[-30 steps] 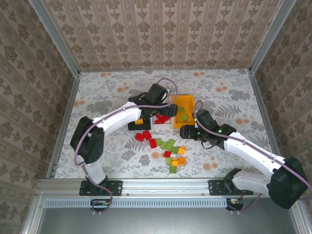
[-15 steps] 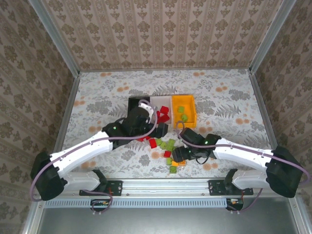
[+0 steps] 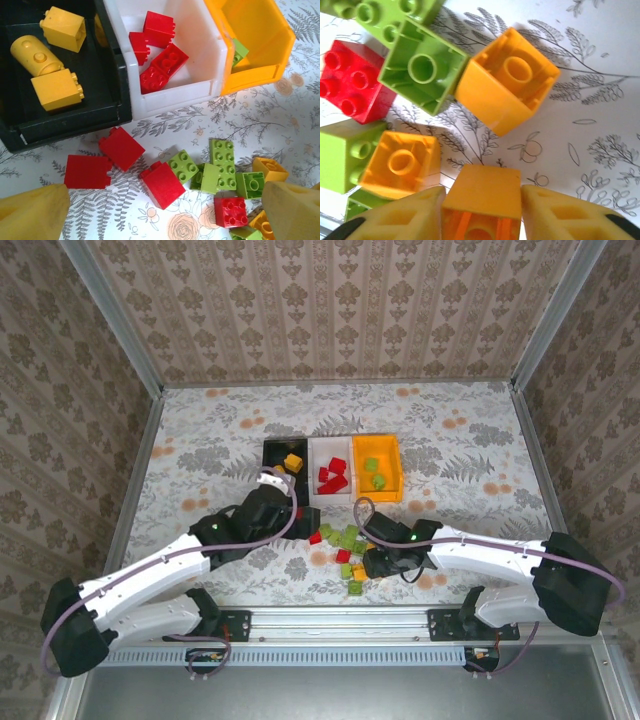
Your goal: Sort the legos into containers by color
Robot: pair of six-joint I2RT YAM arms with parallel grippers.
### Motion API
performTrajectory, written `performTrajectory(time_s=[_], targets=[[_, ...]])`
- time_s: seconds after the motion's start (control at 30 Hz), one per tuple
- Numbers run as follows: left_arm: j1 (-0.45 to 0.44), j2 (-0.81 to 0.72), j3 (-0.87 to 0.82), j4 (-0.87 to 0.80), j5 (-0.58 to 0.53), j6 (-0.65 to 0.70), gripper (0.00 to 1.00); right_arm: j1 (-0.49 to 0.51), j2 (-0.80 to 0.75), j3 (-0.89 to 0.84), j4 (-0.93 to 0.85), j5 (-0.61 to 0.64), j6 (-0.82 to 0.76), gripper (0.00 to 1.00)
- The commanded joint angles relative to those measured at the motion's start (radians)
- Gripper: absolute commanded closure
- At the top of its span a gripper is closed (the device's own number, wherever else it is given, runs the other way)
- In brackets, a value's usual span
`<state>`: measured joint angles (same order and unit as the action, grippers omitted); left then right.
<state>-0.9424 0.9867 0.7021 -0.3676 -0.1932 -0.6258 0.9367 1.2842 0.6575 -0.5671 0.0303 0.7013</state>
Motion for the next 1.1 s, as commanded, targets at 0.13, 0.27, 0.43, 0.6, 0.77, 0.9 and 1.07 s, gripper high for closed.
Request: performTrajectory(time_s=[0.13,0.27,0.43,0.6,0.77,0.9,1.07], targets=[[0.002,-0.062,-0.034,-0.031,-0.054,-0.02,0.0,-0.012,-0.102,0.011,-0.103,0.078,-0.008,0.72],[0.02,-0.095,-0.06,-0.065,-0.065,-0.028,0.0,-0.049,-0.132,0.127,-0.134,0.074,-0.089,0.74],[0.033,-0.198,-0.125,-0.092,-0.074,-0.05,0.0,-0.087,0.029,0.367,-0.06,0.027,-0.182,0.75],[0.041,-0.289,-0.172,-0.129,-0.067,-0.074,0.0,-0.112,0.298,0.662,0.027,-0.03,-0.226,0.74],[0.054,-0.336,-0.198,-0.147,-0.041,-0.083,0.0,-0.132,0.574,0.977,0.017,-0.038,-0.244,0.72],[0.079,-0.339,-0.213,-0.145,-0.017,-0.101,0.0,-0.16,0.75,1.149,-0.005,-0.061,-0.221,0.71],[0.122,-0.324,-0.226,-0.126,0.051,-0.089,0.0,-0.171,0.889,1.302,-0.013,-0.089,-0.229,0.65]])
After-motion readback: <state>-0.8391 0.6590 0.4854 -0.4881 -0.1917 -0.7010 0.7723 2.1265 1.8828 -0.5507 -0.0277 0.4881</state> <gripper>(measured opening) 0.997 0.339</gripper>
